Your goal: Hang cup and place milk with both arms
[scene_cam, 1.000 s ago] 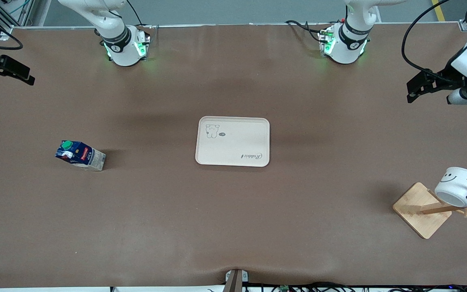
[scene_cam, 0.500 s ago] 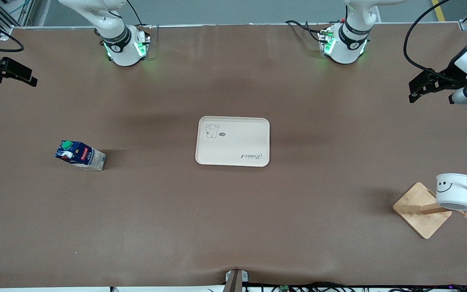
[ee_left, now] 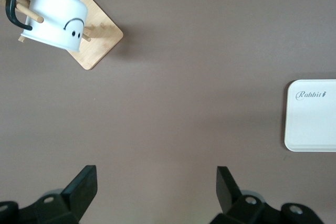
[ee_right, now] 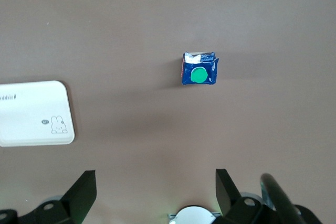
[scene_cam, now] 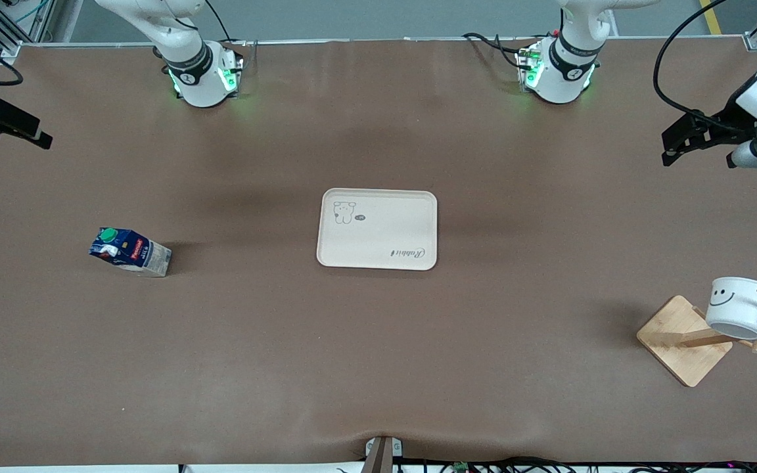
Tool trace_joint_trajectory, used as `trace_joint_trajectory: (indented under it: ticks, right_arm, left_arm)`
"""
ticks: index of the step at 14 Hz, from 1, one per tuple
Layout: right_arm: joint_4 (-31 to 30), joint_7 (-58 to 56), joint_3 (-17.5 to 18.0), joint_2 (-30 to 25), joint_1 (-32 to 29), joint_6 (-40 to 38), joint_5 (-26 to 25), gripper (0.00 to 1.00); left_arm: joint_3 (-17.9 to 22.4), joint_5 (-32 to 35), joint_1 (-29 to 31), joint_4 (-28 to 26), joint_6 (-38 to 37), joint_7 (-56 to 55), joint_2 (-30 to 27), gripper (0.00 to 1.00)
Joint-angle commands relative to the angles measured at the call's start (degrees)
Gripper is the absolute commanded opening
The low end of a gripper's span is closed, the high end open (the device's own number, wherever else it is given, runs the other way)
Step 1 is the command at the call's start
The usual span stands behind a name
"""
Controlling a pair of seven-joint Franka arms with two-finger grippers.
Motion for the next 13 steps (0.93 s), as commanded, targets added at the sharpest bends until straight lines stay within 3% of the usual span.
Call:
trace_joint_trajectory:
  ticks: [1,4,7,13]
  right_arm:
    - [0.9,-5.9,0.6,0.5,-1.6,-0.2,1.2,1.00]
    - [1.4,-5.3,0.6,2.3,-1.3,3.7,0.5,1.00]
    - [0.9,5.0,0.9,2.3,0.1,3.8,-2.4,1.00]
    - [1.1,5.2,1.0,2.8,1.7,3.3,-5.0,1.00]
  left_arm:
    - [0.4,-2.8,0.3,1.2,-0.3,-0.3,0.5,1.00]
    - [0.4,-2.7,0.4,1.6,-0.3,-0.4,0.7,1.00]
    - [0.4,-2.4,0.2,1.6,-0.3,-0.4,1.2,1.00]
    - [0.3,-2.0,0.1,2.5,-0.3,-0.4,1.5,1.00]
